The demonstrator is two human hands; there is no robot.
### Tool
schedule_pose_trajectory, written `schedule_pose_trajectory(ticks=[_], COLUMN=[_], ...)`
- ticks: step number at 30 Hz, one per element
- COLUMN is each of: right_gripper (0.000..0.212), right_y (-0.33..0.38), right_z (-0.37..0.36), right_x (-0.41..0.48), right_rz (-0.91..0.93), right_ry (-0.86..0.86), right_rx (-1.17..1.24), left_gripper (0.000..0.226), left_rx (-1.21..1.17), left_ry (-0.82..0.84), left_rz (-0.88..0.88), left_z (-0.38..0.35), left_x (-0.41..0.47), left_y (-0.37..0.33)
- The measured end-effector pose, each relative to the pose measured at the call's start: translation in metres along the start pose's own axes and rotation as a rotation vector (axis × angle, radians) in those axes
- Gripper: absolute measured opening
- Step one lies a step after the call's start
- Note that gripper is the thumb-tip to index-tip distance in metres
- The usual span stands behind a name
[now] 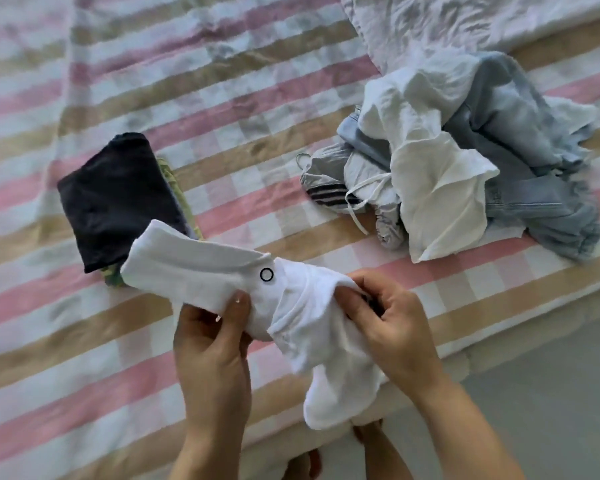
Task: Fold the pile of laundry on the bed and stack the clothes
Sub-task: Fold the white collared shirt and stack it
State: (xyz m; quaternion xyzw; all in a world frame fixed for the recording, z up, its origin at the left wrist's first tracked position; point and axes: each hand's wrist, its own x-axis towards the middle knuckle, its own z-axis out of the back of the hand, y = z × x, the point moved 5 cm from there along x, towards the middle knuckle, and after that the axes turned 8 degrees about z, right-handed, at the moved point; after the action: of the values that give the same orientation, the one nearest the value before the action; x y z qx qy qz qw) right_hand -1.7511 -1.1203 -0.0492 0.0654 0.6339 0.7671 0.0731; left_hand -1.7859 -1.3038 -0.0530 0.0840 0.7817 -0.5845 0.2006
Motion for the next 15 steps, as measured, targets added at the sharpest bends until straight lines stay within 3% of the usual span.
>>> schedule_pose_trajectory(ticks=[4,8,11,15], right_gripper=[0.020,0.023,0.022,0.024], right_y=[-0.043,-0.115,-0.157,-0.186], right_z=[-0.013,-0.028,-0.034,-0.036], right_x=[0.023,0.032,0.034,0.033], right_rz=[-0.063,-0.168,-0.242,-0.371], right_ry=[0.156,0.256,0.321,0.481], right_rx=[-0.255,-0.464,-0.611,-0.738], left_gripper=[0.013,0.012,0.008,0.022], left_rx=[0.064,0.098,0.181,0.288], left_ry=[-0.157,-0.259,-0.309,-0.279], left_rz=[0.073,0.264,0.437,0.560], left_z=[0.019,0.033,0.041,0.053], left_x=[0.009,0.040,0.061,0.073], left_y=[0.039,0.106,0.151,0.172])
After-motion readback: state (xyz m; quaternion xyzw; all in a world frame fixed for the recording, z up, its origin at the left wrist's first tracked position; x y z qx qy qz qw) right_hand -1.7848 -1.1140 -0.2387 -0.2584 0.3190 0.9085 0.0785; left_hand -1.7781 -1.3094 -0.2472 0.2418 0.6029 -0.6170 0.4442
